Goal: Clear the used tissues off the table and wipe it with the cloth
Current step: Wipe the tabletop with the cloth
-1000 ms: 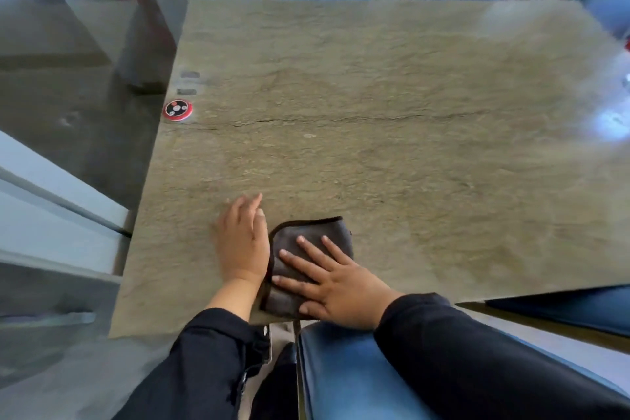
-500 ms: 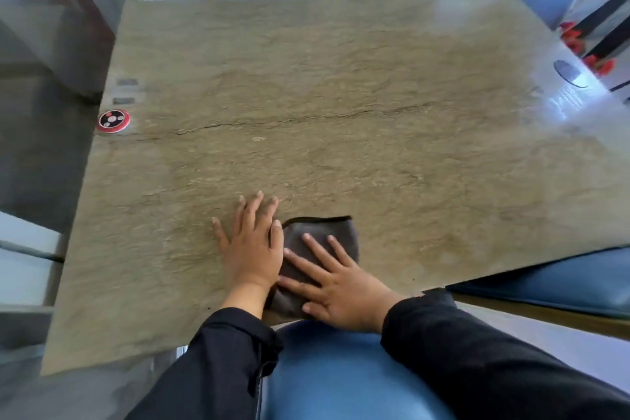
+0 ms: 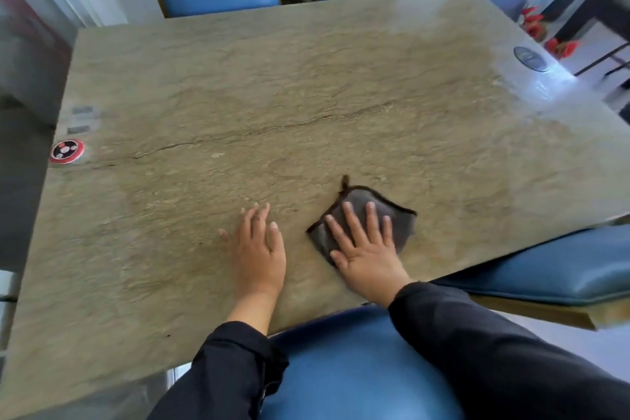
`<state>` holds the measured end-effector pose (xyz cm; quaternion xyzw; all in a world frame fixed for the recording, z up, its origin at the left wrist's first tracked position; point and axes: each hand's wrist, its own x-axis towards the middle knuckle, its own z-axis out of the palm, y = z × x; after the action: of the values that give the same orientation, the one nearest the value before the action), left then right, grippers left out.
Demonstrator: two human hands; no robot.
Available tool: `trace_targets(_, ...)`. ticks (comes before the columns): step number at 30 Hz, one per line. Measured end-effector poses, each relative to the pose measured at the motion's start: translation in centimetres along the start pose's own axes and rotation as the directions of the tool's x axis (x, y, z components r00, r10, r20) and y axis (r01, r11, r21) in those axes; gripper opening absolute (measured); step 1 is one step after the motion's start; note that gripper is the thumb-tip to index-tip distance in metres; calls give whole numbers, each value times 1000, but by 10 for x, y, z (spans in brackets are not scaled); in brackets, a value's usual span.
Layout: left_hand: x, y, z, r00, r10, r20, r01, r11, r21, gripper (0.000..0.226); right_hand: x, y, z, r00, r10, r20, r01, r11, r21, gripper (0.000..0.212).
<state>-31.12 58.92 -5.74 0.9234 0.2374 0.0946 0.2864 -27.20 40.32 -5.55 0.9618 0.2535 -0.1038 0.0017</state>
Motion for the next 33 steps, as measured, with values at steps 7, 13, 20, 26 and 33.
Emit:
trace_targets(7,0,28,19,993,100,-54,-106,988,-111,56,-6,10,1,861,-506,50,507,850,-144,61)
trace_targets(13,-13,50,49,943,296,153,-314,943,111,55,-36,89,6,961,-217,171,235,968,-94,64)
trace_targets(20,-10,50,48,941,292,172,-322,929,182,56,-10,70,-13,941,270,205,-302,942,146,64)
trace_targets(26,-3,32,21,967,247,67,-237,962,-132,41,18,2,-14,979,135,154,-157,977,141,63)
trace_targets(33,4,-70,-42,968,-61,-243,96,986,137,36,42,-6,-9,954,-279,107,279,960,17,68)
